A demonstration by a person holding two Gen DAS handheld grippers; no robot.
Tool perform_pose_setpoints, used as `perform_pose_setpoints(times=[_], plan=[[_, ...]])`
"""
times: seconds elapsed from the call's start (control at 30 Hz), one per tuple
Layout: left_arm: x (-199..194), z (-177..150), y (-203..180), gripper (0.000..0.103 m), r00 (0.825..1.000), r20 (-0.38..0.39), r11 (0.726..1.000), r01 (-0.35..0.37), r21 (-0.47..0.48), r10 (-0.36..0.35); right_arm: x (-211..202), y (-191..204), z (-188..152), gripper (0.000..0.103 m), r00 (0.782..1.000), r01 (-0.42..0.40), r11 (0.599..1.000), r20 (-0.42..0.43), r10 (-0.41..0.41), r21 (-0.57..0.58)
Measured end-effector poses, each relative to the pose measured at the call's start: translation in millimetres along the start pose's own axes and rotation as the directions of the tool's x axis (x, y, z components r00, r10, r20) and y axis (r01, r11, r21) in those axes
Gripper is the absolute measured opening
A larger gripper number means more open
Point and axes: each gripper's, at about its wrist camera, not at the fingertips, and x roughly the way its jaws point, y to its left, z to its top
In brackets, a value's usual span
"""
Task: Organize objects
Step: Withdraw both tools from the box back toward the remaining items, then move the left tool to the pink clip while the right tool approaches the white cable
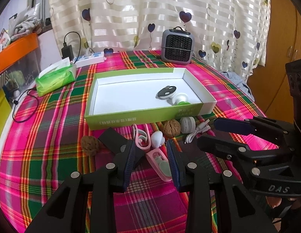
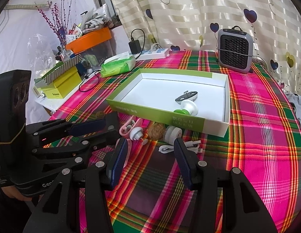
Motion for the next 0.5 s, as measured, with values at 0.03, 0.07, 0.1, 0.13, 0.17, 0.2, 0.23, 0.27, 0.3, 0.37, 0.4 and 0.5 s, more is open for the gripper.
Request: perform_pose_setpoints(times=[0.03, 0.07, 0.1, 0.13, 0.17, 0.2, 0.23, 0.27, 0.3, 0.37, 0.4, 0.5], plan=[[0, -2, 0, 0.032, 1.000, -0.003, 1.000, 0.005, -0.003, -0.005, 1, -1, -1, 0.051, 1.000, 0.006, 1.000, -0.005, -0.006, 0.003], [0, -3, 1, 0.032, 1.000, -0.006, 1.000, 0.009, -0.007, -0.009, 2, -2, -1, 0.051, 1.000, 0.011, 1.000, -0.009, -0.011, 0.007], [1, -5, 1, 0.032, 1.000, -0.011, 1.000, 0.017, -0.012, -0.017, 3, -4, -2, 0.051, 1.000, 0.017, 1.000, -0.013, -0.017, 0.011], [1, -6, 1, 0.032, 1.000, -0.013, 1.000, 0.023, -0.014, -0.023, 5, -6, -3, 0.051, 1.000, 0.025, 1.000, -0.019, -0.025, 0.015], [1, -7, 1, 0.032, 1.000, -0.015, 1.000, 0.027, -0.016, -0.027, 6, -8, -4, 0.051, 0.999, 0.031, 0.999, -0.023, -0.031, 0.020], [1, -8, 1, 0.032, 0.999, -0.016, 0.999, 0.032, -0.017, -0.032, 7, -9, -5, 0.051, 0.999, 0.038, 0.999, -0.028, -0.037, 0.023], [1, -8, 1, 0.032, 0.999, -0.016, 0.999, 0.036, -0.017, -0.036, 9, -11, -6, 0.051, 0.998, 0.045, 0.999, -0.033, -0.044, 0.027], [1, -8, 1, 0.032, 0.999, -0.017, 0.999, 0.039, -0.018, -0.039, 10, -12, -6, 0.051, 0.998, 0.050, 0.998, -0.037, -0.049, 0.029], [1, -9, 1, 0.032, 0.999, -0.017, 0.999, 0.044, -0.021, -0.044, 11, -14, -6, 0.051, 0.998, 0.054, 0.998, -0.039, -0.052, 0.033], [1, -10, 1, 0.032, 0.998, -0.019, 0.998, 0.053, -0.025, -0.054, 12, -17, -7, 0.051, 0.997, 0.060, 0.997, -0.043, -0.058, 0.041], [2, -10, 2, 0.032, 0.998, -0.020, 0.998, 0.056, -0.026, -0.056, 13, -19, -7, 0.051, 0.997, 0.064, 0.997, -0.044, -0.062, 0.044], [2, -11, 3, 0.032, 0.998, -0.020, 0.998, 0.056, -0.029, -0.057, 14, -25, -7, 0.051, 0.996, 0.073, 0.996, -0.048, -0.071, 0.058]])
